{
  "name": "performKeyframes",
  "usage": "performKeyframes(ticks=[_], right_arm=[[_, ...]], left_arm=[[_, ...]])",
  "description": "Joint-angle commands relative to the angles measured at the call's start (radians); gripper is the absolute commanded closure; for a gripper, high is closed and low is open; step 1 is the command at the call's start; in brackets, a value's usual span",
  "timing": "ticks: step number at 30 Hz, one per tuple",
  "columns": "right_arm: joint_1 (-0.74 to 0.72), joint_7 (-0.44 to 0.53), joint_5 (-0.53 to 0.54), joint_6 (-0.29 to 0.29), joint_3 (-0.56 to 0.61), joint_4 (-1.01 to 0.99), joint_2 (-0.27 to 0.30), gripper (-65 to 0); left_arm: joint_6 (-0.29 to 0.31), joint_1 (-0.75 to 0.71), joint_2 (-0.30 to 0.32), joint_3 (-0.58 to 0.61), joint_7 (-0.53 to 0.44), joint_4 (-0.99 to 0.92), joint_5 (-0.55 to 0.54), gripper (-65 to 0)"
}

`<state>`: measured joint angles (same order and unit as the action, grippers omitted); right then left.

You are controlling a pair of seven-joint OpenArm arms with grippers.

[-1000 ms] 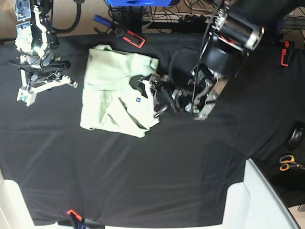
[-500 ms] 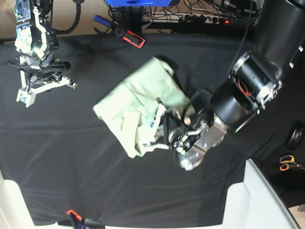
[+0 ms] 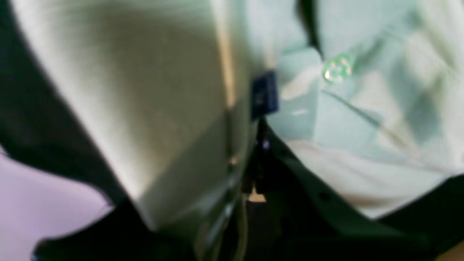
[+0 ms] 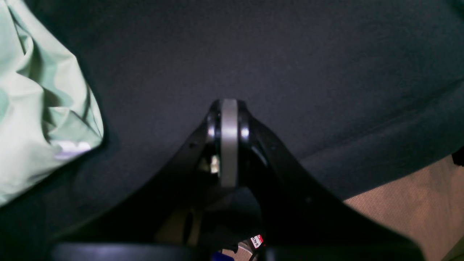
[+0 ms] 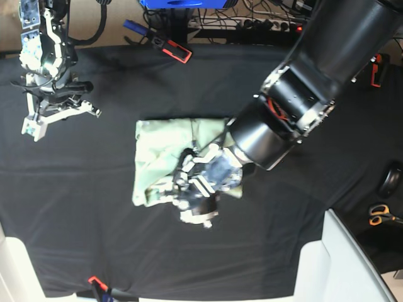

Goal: Fold the T-shirt properly
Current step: 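Drag the folded shirt toward the table center with the left gripper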

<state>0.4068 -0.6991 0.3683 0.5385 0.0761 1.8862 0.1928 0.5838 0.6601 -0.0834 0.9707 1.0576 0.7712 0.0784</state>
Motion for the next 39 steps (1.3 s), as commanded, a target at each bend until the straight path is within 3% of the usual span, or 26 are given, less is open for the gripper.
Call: performKeyframes(ticks=[1,6,15,24,39], right_arm=[[-0.004,0.020,-0.005,-0.004,-0.005,0.014,0.006,0.0],[-0.004,0.020,-0.007,-0.004,-0.005,0.014,0.007,0.0],[-0.004,0.020,-0.007,-0.004,-0.006,0.014,0.007,0.0],[-0.004,0.020,-0.007,-0.004,-0.005,0.014,0.007,0.0],[0.001,0.020,-0.007,-0.004,0.000,0.014,0.006,0.0]], left_arm=[[-0.002,0.028,-0.031,-0.006,-0.014,0.012,0.028,0.0],[-0.002,-0.009,-0.072,-0.011,-0.021,0.011,0.070,0.0],[-0.002,-0.006,-0.072,-0.017,0.010,-0.085,0.060,0.0],[-0.002,-0.015,-0.072,-0.322,0.052,-0.146,0.064,0.0],[-0.003,-0.035,-0.074,-0.358,0.063,-0.143,0.054,0.0]])
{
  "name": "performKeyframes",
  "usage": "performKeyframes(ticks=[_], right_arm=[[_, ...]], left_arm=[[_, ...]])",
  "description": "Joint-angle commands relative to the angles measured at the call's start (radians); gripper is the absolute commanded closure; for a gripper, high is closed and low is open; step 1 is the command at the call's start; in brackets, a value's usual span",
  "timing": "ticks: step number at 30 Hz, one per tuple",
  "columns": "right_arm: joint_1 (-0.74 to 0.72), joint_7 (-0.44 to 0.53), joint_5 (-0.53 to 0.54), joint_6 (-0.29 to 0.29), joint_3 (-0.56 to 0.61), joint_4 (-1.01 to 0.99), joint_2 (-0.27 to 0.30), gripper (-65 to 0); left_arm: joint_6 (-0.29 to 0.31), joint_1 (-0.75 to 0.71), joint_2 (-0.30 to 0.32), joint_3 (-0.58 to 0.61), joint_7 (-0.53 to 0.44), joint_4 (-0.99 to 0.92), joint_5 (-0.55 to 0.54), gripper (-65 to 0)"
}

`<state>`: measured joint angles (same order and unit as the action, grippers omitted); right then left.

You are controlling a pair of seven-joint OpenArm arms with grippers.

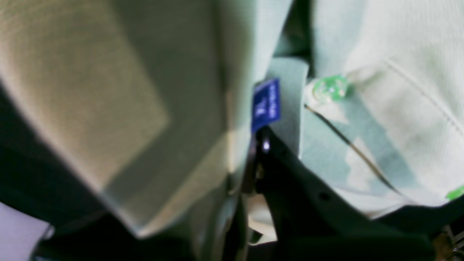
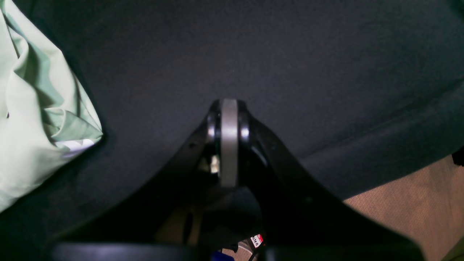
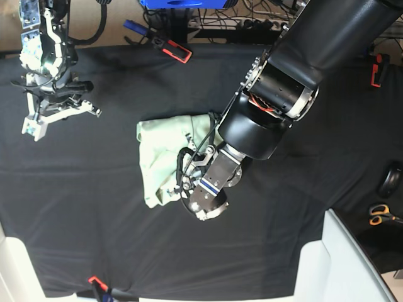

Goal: Fold the T-shirt properly
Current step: 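Drag the folded shirt toward the table center with the left gripper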

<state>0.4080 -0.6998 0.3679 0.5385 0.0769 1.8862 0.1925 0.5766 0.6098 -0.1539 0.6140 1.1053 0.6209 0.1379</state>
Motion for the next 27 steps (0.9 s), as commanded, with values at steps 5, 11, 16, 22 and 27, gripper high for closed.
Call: performKeyframes(ticks=[5,11,16,22,27], right_arm=[[-0.001,0.021,-0.005,-0.004,-0.001,0.014,0.006,0.0],[-0.002,0.022,-0.005,-0.004,-0.001,0.014,0.005,0.0],[-0.004,0.022,-0.005,-0.004,-0.001,0.014,0.005,0.0],[-0.001,0.022,-0.005,-0.004,-0.001,0.014,0.005,0.0],[-0.001,0.022,-0.005,-0.004,-0.001,0.014,0.005,0.0]], left_arm=[[0.003,0.019,-0.003,-0.148,0.016,0.007,-0.004,0.0],[0.003,0.015,-0.003,-0.174,0.011,0.038,-0.004,0.0],[0.003,0.020,-0.003,-0.171,0.011,0.081,0.007,0.0],[0.003,0.045,-0.003,-0.121,0.009,0.077,0.007,0.0],[0.003,0.042,-0.003,0.001,0.009,0.073,-0.001,0.0]])
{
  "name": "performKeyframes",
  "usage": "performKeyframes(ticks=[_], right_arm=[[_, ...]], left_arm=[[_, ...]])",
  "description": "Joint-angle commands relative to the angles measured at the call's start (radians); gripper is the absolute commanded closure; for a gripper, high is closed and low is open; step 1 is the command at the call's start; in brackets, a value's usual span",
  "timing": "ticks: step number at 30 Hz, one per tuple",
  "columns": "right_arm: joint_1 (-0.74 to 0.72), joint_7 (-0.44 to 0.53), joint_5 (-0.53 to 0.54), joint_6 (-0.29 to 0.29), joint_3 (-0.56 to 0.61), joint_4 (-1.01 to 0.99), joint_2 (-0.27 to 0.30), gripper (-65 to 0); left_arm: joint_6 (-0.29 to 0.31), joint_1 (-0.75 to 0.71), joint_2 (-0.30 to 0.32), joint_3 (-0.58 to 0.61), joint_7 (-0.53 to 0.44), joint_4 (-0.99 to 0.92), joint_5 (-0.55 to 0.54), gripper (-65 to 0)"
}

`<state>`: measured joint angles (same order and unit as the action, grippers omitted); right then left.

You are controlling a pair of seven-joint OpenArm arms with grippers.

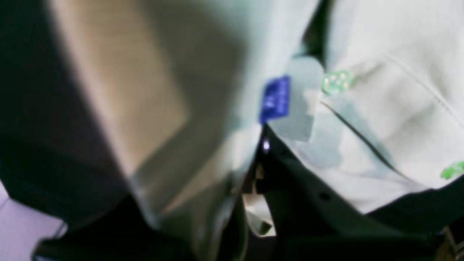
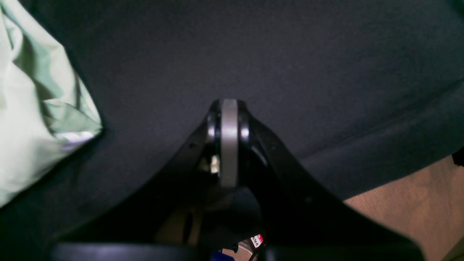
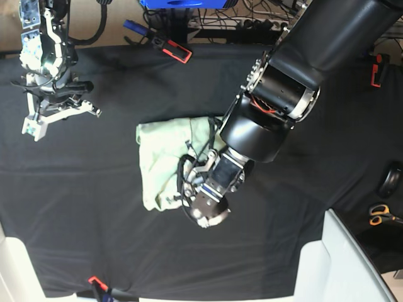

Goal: Fold the T-shirt properly
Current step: 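Drag the folded shirt toward the table center with the left gripper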

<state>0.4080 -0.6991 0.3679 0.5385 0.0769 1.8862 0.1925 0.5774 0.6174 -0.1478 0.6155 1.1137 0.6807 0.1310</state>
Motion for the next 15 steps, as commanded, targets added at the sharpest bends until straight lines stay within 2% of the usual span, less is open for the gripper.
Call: performKeyframes(ticks=[1,7,9,12,15], right_arm=[[-0.001,0.022,-0.005,-0.004,-0.001,0.014,0.005,0.0],[-0.001,0.022,-0.005,-0.004,-0.001,0.014,0.005,0.0],[-0.001,0.022,-0.005,-0.004,-0.001,0.014,0.005,0.0],[-0.001,0.022,-0.005,-0.004,-0.001,0.014,0.005,0.0],[-0.001,0.022,-0.005,-0.004,-0.001,0.014,0.005,0.0]], left_arm=[[0.002,0.032,-0.009,0.005,0.001,0.014,0.006,0.0],[0.002,0.037,-0.009,0.005,0.004,0.015,0.012,0.0],[0.002,0.042,-0.009,0.005,0.006,0.020,0.012,-3.0],[0.002,0.055,-0.009,0.005,0.006,0.020,0.014,-16.3],[0.002,0.071,-0.009,0.007,0.006,0.015,0.014,-35.9]])
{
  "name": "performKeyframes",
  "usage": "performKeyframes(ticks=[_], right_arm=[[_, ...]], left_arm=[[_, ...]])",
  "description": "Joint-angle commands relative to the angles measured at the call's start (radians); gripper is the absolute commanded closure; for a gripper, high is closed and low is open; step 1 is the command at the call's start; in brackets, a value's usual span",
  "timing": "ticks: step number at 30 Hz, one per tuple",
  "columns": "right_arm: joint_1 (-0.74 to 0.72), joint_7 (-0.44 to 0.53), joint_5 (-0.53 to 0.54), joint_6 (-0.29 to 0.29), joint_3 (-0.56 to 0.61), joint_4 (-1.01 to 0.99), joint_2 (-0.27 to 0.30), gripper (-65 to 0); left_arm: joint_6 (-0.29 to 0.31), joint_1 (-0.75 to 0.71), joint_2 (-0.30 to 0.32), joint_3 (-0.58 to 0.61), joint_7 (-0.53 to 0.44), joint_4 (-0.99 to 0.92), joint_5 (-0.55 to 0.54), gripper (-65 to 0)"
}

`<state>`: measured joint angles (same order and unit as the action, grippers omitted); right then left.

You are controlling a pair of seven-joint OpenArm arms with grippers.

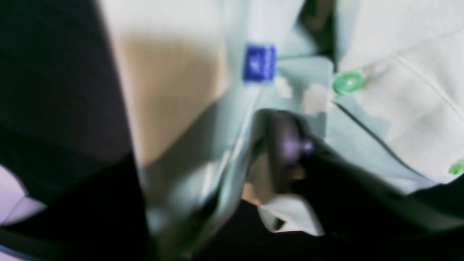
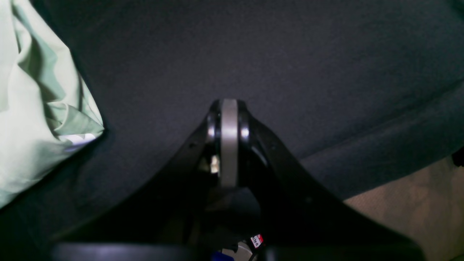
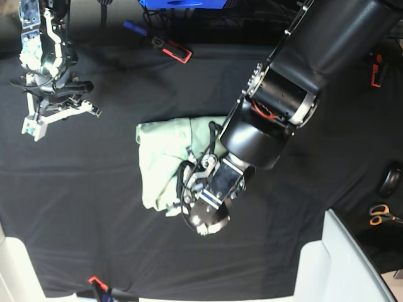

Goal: Fold the T-shirt properly
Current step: 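Drag the folded shirt toward the table center with the left gripper, then release the shirt and raise the left gripper away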

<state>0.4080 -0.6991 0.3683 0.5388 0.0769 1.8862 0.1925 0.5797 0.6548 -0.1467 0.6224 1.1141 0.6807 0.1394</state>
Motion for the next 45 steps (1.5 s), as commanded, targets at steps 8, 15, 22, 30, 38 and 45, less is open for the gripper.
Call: performKeyframes(ticks=[8,15,22,30,38,45], right_arm=[[-0.001,0.020,-0.005,-0.004,-0.001,0.014,0.005,0.0],[-0.001,0.017,-0.005,-0.006,0.002,0.014,0.005,0.0],[-0.001,0.015,-0.005,-0.177,0.074,0.016,0.015,0.0],[-0.047,0.017,-0.005,-0.458,0.191,0.016,-0.009,0.0],[-0.151,0.020,-0.005,-0.521,0.320,0.016,-0.011,0.0],[-0.258,0.023,-0.004,-0.523,0.360,-0.015,-0.041,0.0]], left_arm=[[0.000,0.099,-0.010,0.000,0.005,0.021,0.022,-65.0],[0.003,0.096,-0.010,-0.012,0.057,0.149,0.098,-63.2],[0.003,-0.174,-0.004,-0.123,0.165,0.607,0.072,0.0],[0.003,-0.475,0.132,-0.201,0.160,1.029,0.233,0.0],[0.003,-0.636,0.209,-0.586,0.088,1.201,0.444,0.0],[0.003,-0.781,0.304,-0.826,-0.082,1.198,0.529,0.0]])
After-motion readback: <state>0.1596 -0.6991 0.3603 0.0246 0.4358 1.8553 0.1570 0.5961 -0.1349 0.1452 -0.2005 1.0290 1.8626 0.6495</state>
